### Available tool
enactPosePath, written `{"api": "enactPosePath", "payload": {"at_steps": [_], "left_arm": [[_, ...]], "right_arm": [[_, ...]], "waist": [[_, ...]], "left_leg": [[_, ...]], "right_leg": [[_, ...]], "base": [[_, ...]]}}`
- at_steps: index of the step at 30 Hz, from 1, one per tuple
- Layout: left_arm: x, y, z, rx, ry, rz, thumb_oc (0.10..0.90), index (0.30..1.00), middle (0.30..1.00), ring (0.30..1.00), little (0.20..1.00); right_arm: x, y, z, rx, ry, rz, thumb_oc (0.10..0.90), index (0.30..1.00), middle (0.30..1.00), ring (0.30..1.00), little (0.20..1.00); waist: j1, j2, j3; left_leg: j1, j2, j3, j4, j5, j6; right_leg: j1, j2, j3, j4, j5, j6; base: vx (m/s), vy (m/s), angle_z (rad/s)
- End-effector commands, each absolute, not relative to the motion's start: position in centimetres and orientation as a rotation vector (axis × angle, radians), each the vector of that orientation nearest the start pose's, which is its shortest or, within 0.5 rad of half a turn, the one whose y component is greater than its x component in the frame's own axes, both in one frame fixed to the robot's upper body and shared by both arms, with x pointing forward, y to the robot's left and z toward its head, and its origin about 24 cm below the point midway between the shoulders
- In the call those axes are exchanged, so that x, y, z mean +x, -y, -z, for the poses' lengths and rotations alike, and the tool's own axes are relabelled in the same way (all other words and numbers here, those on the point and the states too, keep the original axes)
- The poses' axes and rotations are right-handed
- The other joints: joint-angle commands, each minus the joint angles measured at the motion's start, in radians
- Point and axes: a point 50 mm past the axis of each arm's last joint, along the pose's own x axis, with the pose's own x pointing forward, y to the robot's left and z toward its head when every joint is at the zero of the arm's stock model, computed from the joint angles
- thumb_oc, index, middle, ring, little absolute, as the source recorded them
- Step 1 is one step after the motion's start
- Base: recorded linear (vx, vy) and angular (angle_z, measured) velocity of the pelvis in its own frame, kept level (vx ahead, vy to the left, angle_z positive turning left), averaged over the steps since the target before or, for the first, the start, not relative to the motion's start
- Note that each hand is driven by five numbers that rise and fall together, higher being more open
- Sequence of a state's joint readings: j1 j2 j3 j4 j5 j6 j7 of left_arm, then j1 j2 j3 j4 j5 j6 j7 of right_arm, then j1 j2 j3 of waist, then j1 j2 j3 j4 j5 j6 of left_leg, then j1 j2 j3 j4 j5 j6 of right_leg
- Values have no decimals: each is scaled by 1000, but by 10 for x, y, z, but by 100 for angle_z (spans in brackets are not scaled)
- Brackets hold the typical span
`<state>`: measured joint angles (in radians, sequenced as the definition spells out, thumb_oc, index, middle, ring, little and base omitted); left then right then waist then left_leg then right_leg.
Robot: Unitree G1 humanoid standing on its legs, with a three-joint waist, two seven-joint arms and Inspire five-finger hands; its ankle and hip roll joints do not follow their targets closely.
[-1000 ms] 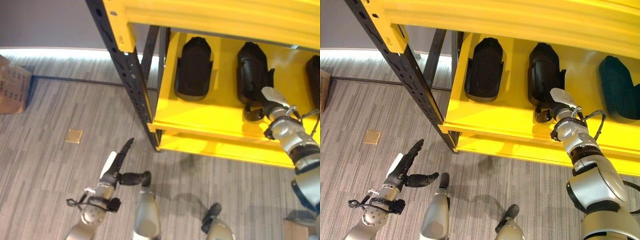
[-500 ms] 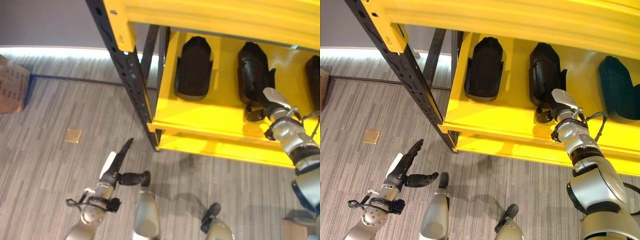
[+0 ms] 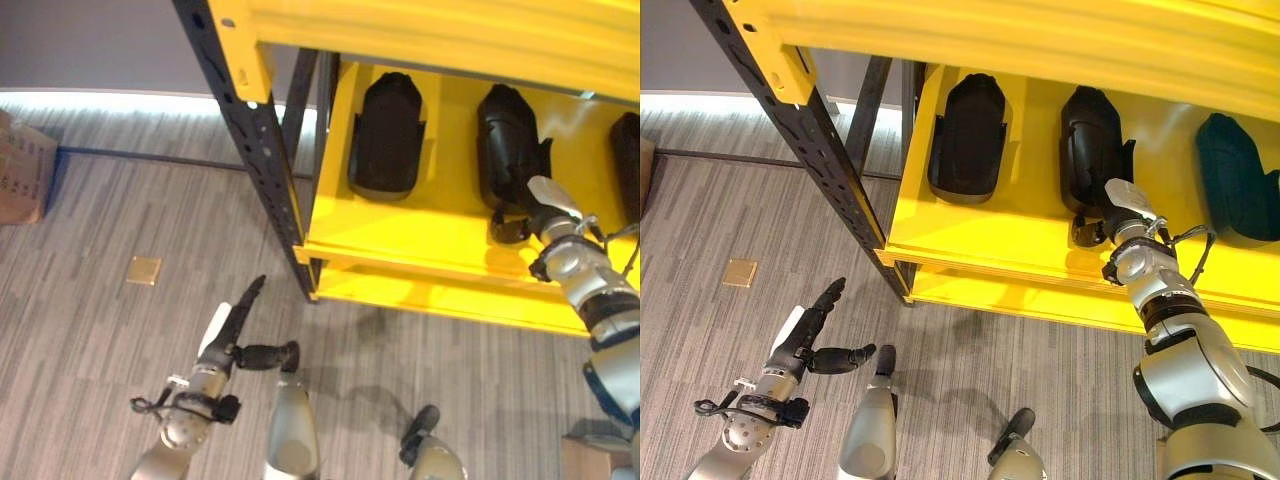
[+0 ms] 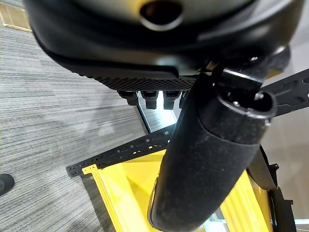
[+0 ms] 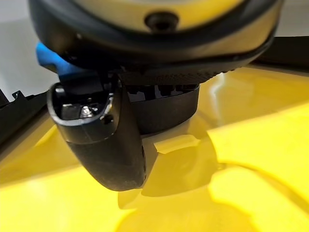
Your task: Move parts from the plastic box to the shelf.
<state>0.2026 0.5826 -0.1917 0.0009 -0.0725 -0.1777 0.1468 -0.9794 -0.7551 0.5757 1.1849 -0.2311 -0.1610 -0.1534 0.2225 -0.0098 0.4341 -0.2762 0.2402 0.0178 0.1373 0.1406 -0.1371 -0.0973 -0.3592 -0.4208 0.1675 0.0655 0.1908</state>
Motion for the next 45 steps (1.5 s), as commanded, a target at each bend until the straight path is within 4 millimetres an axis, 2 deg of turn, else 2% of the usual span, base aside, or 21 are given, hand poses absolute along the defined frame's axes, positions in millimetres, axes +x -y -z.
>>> {"api": "enactPosePath", "payload": {"at_steps": [1, 12, 18, 26, 37, 42, 45], "left_arm": [[209, -231, -59, 472, 109, 48, 900, 1000, 1000, 1000, 1000], [208, -231, -60, 467, 109, 55, 900, 1000, 1000, 1000, 1000], [206, -232, -57, 467, 97, 55, 900, 1000, 1000, 1000, 1000], [205, -234, -55, 468, 86, 42, 900, 1000, 1000, 1000, 1000], [203, -239, -56, 470, 82, 23, 900, 1000, 1000, 1000, 1000], [204, -242, -57, 472, 87, 11, 900, 1000, 1000, 1000, 1000], [204, -243, -58, 474, 89, 9, 900, 1000, 1000, 1000, 1000]], "right_arm": [[355, 361, -161, -1273, -248, 384, 900, 1000, 1000, 1000, 1000], [348, 369, -152, -1254, -294, 401, 900, 1000, 1000, 1000, 1000], [340, 377, -140, -1238, -342, 412, 900, 1000, 1000, 1000, 1000], [340, 376, -140, -1253, -339, 404, 900, 1000, 1000, 1000, 1000], [350, 373, -178, -1324, -229, 447, 900, 1000, 1000, 1000, 1000], [357, 366, -203, -1350, -142, 462, 900, 1000, 1000, 1000, 1000], [360, 361, -205, -1370, -127, 439, 900, 1000, 1000, 1000, 1000]], "waist": [[-27, -27, -12], [-28, -33, -25], [-29, -32, -31], [-31, -35, -36], [-34, -44, -39], [-33, -54, -43], [-31, -59, -43]], "left_leg": [[-32, 18, 4, -43, 76, 25], [-30, 19, 0, -51, 83, 24], [-22, 18, 2, -58, 82, 22], [-21, 17, 6, -62, 84, 24], [-21, 20, 5, -61, 84, 23], [-19, 22, 5, -60, 82, 23], [-17, 22, 5, -59, 79, 22]], "right_leg": [[13, -11, 52, 77, -24, -2], [25, -6, 42, 63, -18, -3], [30, -6, 41, 61, -20, 0], [34, -6, 42, 55, -15, 0], [35, -5, 40, 51, -12, -1], [36, -2, 43, 50, -10, 0], [38, -1, 42, 51, -15, 0]], "base": [[0, 0, 0], [0, 0, 0], [0, 0, 0], [0, 0, 0], [0, 0, 0], [0, 0, 0], [0, 0, 0]]}}
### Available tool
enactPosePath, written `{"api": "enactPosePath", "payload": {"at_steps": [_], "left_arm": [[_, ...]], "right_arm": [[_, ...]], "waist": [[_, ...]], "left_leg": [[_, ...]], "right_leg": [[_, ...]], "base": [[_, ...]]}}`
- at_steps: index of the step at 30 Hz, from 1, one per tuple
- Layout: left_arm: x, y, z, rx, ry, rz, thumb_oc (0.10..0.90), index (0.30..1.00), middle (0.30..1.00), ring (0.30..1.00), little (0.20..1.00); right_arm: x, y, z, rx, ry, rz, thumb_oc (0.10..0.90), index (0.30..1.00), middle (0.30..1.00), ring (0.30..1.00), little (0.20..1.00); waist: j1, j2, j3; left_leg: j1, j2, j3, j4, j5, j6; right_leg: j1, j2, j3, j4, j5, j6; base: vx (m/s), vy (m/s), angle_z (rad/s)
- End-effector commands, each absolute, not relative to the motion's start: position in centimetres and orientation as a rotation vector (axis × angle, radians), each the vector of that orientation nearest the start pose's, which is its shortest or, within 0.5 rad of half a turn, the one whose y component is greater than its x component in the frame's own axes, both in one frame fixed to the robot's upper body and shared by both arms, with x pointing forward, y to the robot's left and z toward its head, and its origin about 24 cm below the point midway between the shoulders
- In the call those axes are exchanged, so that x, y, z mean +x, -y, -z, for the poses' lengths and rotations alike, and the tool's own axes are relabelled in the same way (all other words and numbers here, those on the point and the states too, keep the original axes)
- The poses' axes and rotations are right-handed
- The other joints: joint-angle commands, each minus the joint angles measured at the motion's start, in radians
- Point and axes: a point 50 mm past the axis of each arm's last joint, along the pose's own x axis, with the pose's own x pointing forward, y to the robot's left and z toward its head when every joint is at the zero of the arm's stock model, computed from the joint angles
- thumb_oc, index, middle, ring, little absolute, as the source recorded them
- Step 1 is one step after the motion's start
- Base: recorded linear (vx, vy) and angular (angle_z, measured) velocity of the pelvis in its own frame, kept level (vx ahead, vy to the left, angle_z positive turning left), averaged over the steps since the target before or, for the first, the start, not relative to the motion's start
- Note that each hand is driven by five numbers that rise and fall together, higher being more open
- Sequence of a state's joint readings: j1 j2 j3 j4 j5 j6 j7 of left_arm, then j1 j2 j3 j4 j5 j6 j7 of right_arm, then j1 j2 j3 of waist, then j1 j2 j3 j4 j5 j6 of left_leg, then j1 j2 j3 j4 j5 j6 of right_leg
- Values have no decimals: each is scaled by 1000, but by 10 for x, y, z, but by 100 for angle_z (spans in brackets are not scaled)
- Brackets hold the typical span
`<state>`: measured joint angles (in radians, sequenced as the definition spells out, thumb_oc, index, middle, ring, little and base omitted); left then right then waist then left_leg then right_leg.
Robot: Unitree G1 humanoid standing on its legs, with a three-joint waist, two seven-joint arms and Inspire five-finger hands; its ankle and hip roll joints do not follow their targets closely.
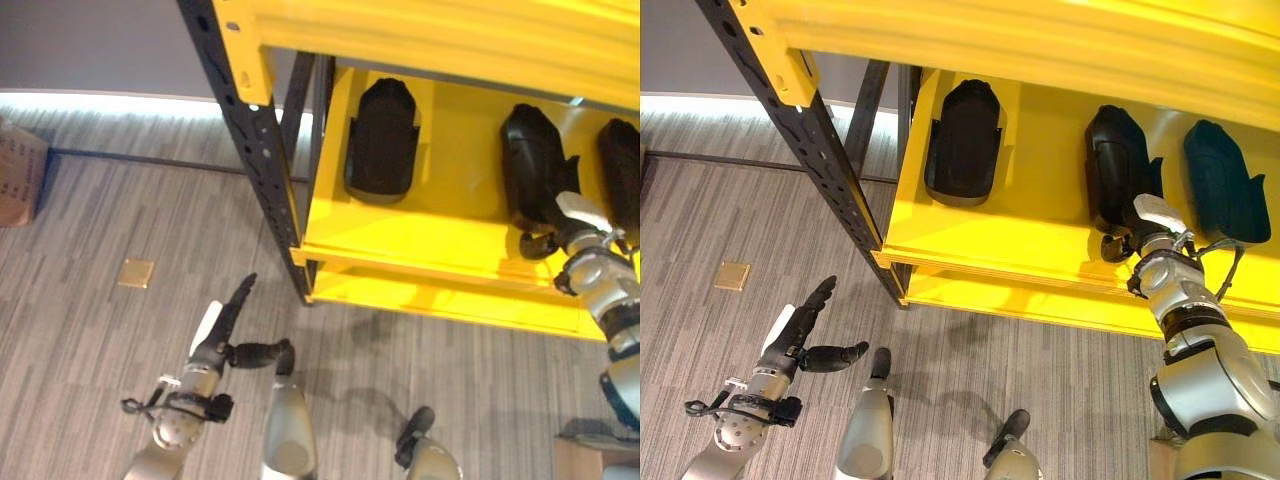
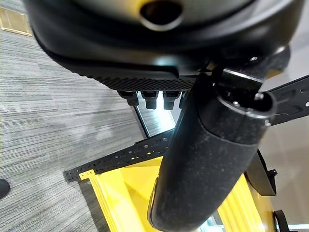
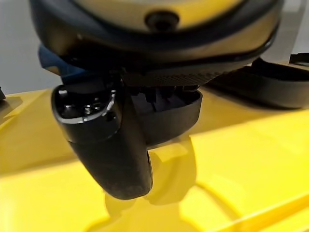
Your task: Move parts from the plastic box to the shelf.
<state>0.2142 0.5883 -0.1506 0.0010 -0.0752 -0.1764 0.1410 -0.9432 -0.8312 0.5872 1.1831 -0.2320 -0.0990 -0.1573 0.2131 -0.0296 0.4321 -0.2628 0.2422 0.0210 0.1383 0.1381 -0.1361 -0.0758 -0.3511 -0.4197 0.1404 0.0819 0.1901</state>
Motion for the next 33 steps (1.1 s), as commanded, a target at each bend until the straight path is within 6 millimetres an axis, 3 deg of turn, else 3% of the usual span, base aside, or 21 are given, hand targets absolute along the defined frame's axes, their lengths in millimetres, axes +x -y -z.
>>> {"api": "enactPosePath", "payload": {"at_steps": [1, 33], "left_arm": [[204, -243, -58, 474, 90, 9, 900, 1000, 1000, 1000, 1000], [202, -249, -59, 490, 83, -14, 900, 1000, 1000, 1000, 1000]], "right_arm": [[360, 360, -205, -1374, -127, 436, 900, 1000, 1000, 1000, 1000], [389, 290, -199, -1504, 21, 145, 900, 1000, 1000, 1000, 1000]], "waist": [[-22, -39, -42], [14, -56, -23]], "left_leg": [[-33, 19, 1, -61, 85, 22], [-52, 12, -16, -52, 77, 26]], "right_leg": [[16, -8, 40, 75, -27, 0], [16, -1, 31, 77, -32, -4]], "base": [[0, 0, 0], [0, 0, 0]]}}
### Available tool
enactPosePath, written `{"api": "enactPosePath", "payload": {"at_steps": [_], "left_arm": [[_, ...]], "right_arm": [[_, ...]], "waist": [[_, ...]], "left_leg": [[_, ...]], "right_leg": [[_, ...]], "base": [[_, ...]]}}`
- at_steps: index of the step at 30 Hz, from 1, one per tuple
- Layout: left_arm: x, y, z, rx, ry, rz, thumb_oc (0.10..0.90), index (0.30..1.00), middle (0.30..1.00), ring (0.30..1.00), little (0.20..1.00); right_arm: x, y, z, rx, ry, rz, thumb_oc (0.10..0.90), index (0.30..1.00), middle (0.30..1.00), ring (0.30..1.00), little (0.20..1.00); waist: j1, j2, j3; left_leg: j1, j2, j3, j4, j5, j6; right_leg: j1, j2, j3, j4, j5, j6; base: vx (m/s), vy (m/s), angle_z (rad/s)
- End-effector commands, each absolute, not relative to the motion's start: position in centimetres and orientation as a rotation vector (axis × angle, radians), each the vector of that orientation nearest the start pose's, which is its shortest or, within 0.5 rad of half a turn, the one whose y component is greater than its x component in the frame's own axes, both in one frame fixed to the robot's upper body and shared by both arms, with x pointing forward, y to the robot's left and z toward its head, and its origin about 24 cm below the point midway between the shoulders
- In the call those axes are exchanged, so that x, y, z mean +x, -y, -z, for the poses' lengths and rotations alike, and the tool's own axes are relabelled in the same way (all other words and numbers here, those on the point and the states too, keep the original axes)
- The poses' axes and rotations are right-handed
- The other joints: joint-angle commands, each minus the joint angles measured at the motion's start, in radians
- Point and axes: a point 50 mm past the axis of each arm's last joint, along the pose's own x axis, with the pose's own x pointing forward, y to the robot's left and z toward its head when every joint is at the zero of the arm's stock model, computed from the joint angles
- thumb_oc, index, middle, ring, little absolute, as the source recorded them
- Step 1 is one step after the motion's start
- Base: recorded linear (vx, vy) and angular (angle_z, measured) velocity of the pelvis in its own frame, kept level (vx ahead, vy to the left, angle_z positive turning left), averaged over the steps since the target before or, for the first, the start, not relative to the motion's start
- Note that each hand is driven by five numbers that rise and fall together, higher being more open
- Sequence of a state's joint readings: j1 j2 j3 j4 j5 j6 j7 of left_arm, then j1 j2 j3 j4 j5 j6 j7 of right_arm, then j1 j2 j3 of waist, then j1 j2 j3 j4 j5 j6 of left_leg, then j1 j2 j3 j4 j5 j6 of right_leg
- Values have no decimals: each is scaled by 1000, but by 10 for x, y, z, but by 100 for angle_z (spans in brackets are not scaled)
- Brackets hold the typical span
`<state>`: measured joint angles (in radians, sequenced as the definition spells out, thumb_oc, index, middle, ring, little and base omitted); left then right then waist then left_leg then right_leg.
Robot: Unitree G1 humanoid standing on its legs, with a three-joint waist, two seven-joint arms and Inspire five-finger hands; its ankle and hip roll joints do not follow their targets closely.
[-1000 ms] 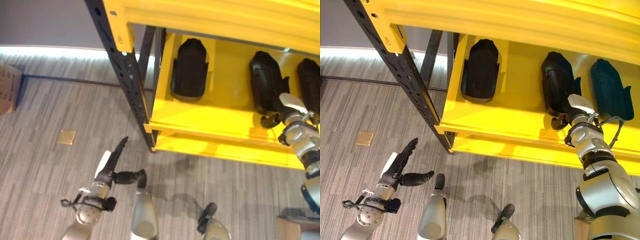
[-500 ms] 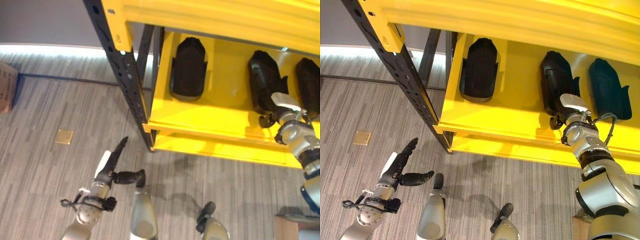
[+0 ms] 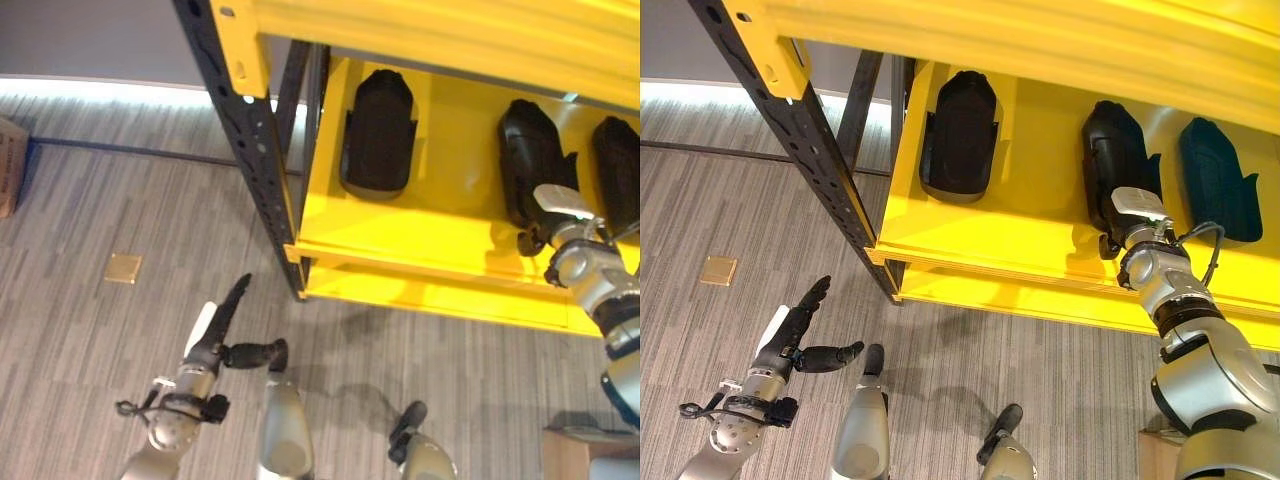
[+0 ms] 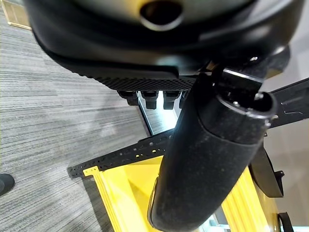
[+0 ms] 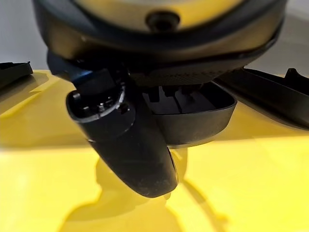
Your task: Move parts from the plastic box to the shelf.
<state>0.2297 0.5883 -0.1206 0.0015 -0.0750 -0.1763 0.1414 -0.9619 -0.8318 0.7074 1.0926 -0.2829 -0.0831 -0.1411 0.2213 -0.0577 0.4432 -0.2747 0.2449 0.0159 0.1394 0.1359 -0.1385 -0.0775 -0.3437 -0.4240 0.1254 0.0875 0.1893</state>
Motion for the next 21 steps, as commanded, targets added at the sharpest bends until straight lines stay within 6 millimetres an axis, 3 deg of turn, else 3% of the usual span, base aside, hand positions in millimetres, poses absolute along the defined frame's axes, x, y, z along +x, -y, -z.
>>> {"api": "enactPosePath", "payload": {"at_steps": [1, 21], "left_arm": [[202, -249, -59, 492, 84, -17, 900, 1000, 1000, 1000, 1000], [201, -252, -59, 481, 83, -42, 900, 1000, 1000, 1000, 1000]], "right_arm": [[390, 287, -199, -1504, 29, 136, 900, 1000, 1000, 1000, 1000], [398, 262, -211, -1493, 116, 99, 900, 1000, 1000, 1000, 1000]], "waist": [[7, -29, -34], [18, -39, -36]], "left_leg": [[-40, 9, -12, -54, 79, 29], [-42, 7, -15, -54, 77, 31]], "right_leg": [[18, -7, 35, 91, -38, -3], [19, -2, 32, 86, -38, -6]], "base": [[0, 0, 0], [0, 0, 0]]}}
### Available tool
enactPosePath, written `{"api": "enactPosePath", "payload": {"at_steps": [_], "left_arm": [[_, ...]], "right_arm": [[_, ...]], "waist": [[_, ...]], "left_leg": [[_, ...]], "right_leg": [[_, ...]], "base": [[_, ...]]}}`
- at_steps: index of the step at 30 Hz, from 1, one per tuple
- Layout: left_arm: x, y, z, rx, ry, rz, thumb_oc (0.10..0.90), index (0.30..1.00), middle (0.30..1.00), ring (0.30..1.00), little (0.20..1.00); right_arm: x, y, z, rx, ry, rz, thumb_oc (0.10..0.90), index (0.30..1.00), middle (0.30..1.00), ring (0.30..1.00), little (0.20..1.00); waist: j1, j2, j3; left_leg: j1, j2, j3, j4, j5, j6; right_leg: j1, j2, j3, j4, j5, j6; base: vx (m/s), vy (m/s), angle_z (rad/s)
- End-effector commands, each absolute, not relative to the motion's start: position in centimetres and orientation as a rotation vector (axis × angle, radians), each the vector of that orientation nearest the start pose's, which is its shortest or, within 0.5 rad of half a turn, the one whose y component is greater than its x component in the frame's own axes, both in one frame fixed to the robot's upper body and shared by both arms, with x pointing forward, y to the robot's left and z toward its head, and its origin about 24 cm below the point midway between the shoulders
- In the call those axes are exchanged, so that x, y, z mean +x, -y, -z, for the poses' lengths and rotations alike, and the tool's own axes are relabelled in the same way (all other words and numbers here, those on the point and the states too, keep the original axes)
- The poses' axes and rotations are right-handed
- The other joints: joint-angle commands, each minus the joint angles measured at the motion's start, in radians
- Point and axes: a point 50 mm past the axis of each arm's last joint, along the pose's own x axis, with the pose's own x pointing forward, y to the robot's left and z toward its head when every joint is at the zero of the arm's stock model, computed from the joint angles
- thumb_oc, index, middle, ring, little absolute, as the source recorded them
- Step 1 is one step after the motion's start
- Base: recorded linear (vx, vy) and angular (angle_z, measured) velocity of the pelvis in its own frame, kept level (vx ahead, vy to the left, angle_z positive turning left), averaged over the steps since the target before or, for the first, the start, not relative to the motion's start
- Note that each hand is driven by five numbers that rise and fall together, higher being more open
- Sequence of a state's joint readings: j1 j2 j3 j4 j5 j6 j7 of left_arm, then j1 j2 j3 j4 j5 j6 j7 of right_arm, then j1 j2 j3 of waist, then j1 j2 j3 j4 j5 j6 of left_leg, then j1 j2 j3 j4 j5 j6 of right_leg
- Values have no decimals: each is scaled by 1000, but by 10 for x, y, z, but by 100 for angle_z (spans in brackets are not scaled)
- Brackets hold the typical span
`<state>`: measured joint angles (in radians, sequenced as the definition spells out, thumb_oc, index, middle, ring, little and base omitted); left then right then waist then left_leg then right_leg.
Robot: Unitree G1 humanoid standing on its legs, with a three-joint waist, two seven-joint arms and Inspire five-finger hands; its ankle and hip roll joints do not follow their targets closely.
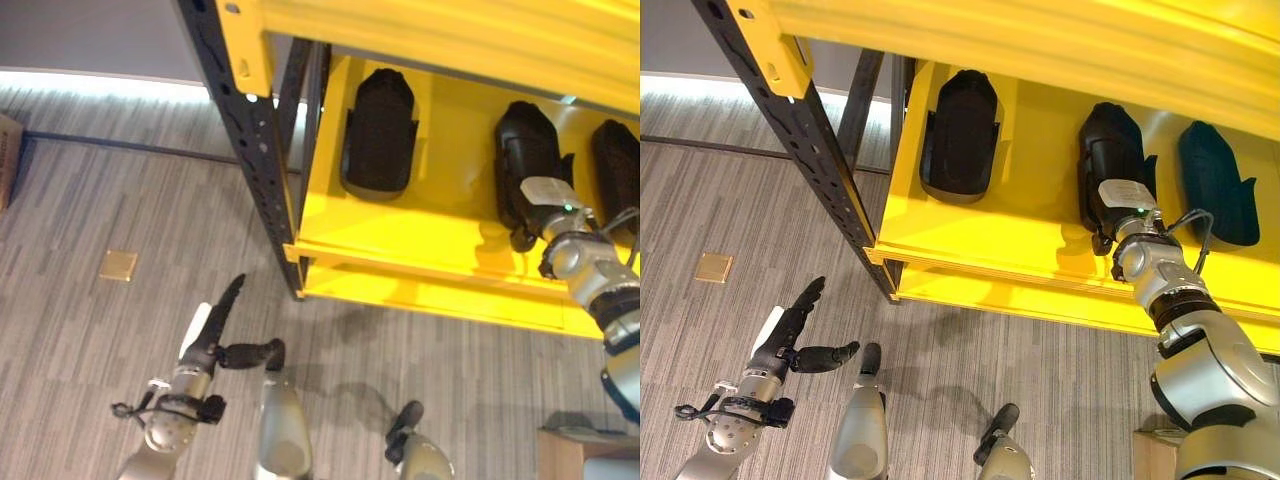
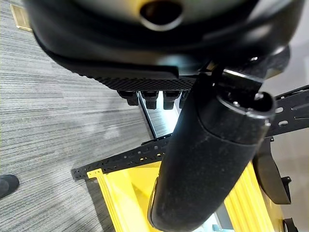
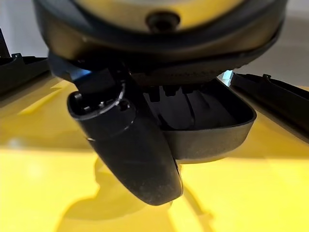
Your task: Move parts from the plastic box to the shelf.
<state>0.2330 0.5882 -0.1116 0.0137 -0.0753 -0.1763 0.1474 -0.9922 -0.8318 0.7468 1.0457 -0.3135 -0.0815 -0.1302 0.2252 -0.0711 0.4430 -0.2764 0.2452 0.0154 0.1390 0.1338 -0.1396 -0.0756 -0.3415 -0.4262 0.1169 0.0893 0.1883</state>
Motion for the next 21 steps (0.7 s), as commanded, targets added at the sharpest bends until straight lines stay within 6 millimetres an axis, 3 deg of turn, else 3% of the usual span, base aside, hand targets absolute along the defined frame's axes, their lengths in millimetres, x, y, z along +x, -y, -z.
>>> {"api": "enactPosePath", "payload": {"at_steps": [1, 21], "left_arm": [[201, -252, -59, 481, 84, -43, 900, 1000, 1000, 1000, 1000], [200, -256, -62, 489, 95, -64, 900, 1000, 1000, 1000, 1000]], "right_arm": [[399, 262, -211, -1493, 117, 97, 900, 1000, 1000, 1000, 1000], [401, 251, -218, -1557, 157, 62, 900, 1000, 1000, 1000, 1000]], "waist": [[14, -26, -36], [25, -37, -36]], "left_leg": [[-40, 6, -16, -54, 79, 32], [-46, 2, -23, -57, 79, 34]], "right_leg": [[18, -4, 34, 94, -40, -5], [21, -3, 23, 90, -37, -5]], "base": [[0, 0, 0], [1, 0, 2]]}}
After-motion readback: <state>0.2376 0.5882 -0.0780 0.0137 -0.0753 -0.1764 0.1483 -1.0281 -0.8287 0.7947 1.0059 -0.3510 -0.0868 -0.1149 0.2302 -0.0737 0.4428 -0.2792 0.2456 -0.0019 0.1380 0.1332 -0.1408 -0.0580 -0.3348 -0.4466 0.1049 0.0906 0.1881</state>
